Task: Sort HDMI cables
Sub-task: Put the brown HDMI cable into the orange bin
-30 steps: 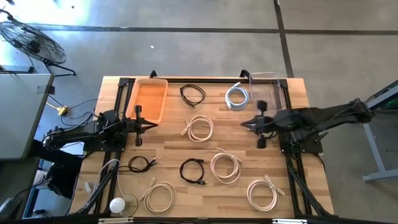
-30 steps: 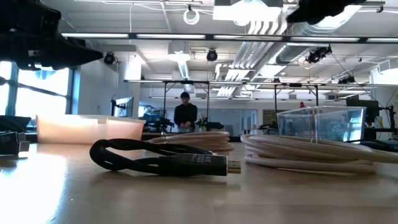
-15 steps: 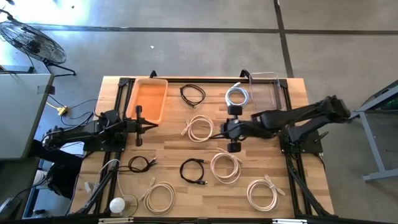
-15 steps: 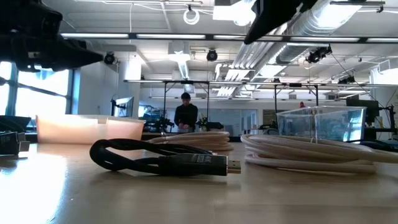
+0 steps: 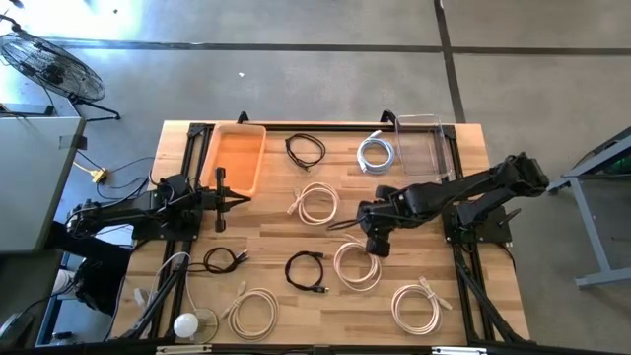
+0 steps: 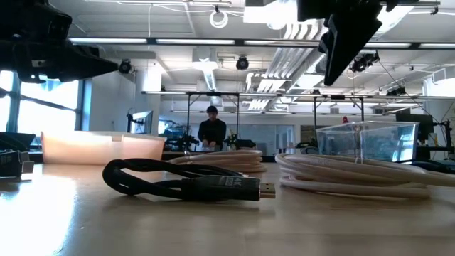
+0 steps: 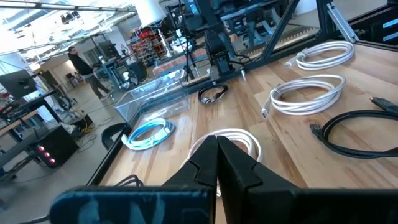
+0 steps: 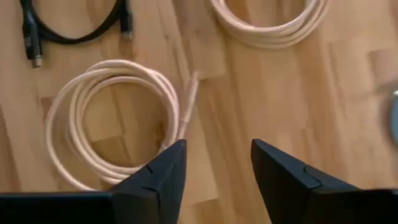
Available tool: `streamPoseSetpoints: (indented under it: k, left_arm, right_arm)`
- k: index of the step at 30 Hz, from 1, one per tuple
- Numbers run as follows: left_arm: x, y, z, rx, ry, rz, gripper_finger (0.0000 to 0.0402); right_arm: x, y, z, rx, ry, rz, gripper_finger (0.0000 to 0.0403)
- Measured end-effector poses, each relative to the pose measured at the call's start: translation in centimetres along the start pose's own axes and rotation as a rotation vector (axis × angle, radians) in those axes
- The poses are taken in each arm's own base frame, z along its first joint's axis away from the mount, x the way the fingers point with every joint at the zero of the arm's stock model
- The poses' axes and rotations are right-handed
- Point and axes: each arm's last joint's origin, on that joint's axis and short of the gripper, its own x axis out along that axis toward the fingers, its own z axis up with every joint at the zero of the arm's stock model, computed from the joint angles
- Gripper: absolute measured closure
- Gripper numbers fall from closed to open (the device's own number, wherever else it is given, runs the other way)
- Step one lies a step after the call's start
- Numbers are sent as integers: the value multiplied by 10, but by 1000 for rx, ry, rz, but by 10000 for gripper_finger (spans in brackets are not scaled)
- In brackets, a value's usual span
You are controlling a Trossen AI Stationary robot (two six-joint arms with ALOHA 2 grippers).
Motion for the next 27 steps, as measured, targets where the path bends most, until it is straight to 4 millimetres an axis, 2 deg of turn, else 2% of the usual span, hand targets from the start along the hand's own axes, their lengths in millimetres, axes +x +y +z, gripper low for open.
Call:
streamPoseSetpoints:
  k: [6,13,22,27]
  left_arm:
    - [0,0,0,0,0,-1,401]
    - [0,0,0,0,0,-1,401]
    - [0,0,-1,0,1,-2,401]
    - [0,0,-1,0,1,-1,401]
  right_arm:
    - [20,8,-11,30,-16,68,198]
    - [57,15,-32,47,-80,176,191]
    - [87,6,-62,104,-68,185,191]
    - [97,5,-69,150,-105,240,191]
